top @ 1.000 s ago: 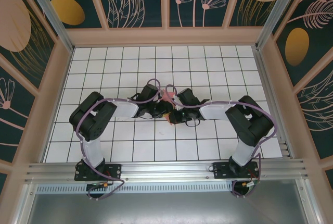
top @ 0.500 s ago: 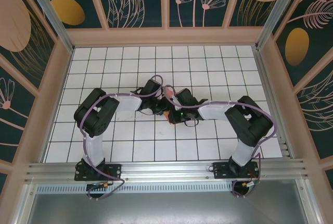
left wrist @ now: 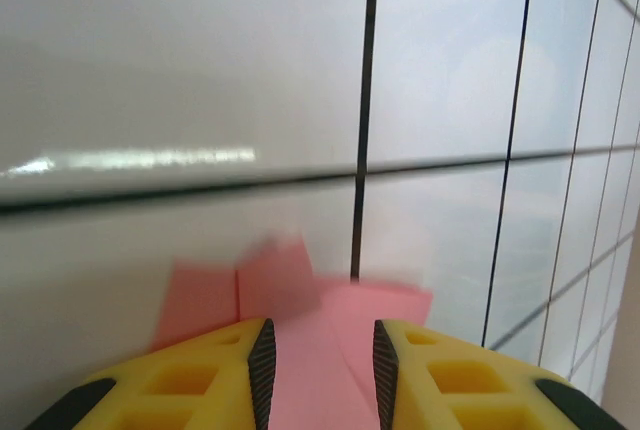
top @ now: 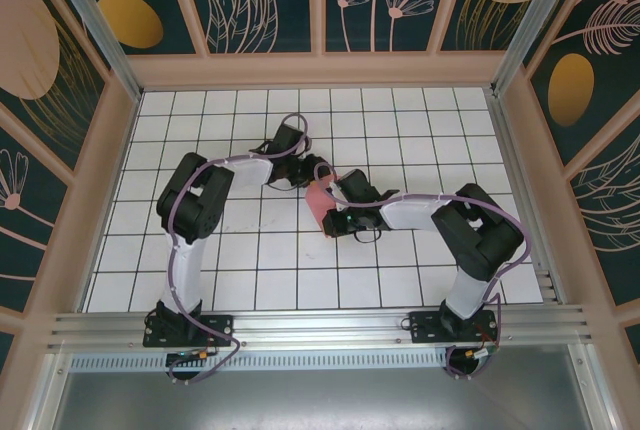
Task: Fold a paper plane with a square sheet of paper (fold left side to right side)
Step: Fourth fold the wing at the center of the table.
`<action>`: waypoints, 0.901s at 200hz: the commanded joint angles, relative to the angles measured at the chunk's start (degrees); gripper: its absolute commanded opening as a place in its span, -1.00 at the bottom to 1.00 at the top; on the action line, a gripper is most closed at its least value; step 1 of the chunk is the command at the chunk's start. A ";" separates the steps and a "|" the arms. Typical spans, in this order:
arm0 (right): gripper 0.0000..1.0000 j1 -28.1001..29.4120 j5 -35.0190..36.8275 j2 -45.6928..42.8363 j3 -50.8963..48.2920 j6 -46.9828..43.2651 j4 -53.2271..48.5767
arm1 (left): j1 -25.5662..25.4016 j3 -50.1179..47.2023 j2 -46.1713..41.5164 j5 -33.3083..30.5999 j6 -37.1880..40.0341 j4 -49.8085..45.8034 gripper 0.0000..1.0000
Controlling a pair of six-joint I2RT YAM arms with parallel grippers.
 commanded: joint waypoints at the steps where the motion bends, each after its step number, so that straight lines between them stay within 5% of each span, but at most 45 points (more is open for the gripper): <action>1: -0.80 0.97 3.39 5.24 -4.09 -0.91 -11.08 | 1.78 4.43 3.83 -4.01 2.96 -1.84 -0.30; 41: -0.80 1.05 3.00 4.50 -4.18 -0.74 -10.27 | 3.35 9.03 5.27 -3.28 3.86 -3.58 -0.28; 86: -0.75 0.68 1.11 -0.41 -1.95 -0.25 -7.42 | 4.55 5.95 -4.31 -4.37 6.33 -4.37 -0.13; 134: -0.36 -1.00 2.05 -11.90 0.19 0.66 -6.20 | 5.22 -4.57 -20.19 -6.86 7.58 -4.43 0.12; 180: -0.13 -10.82 -5.48 -23.18 -7.46 3.30 2.46 | 3.99 -19.74 -27.97 0.62 2.24 5.24 0.13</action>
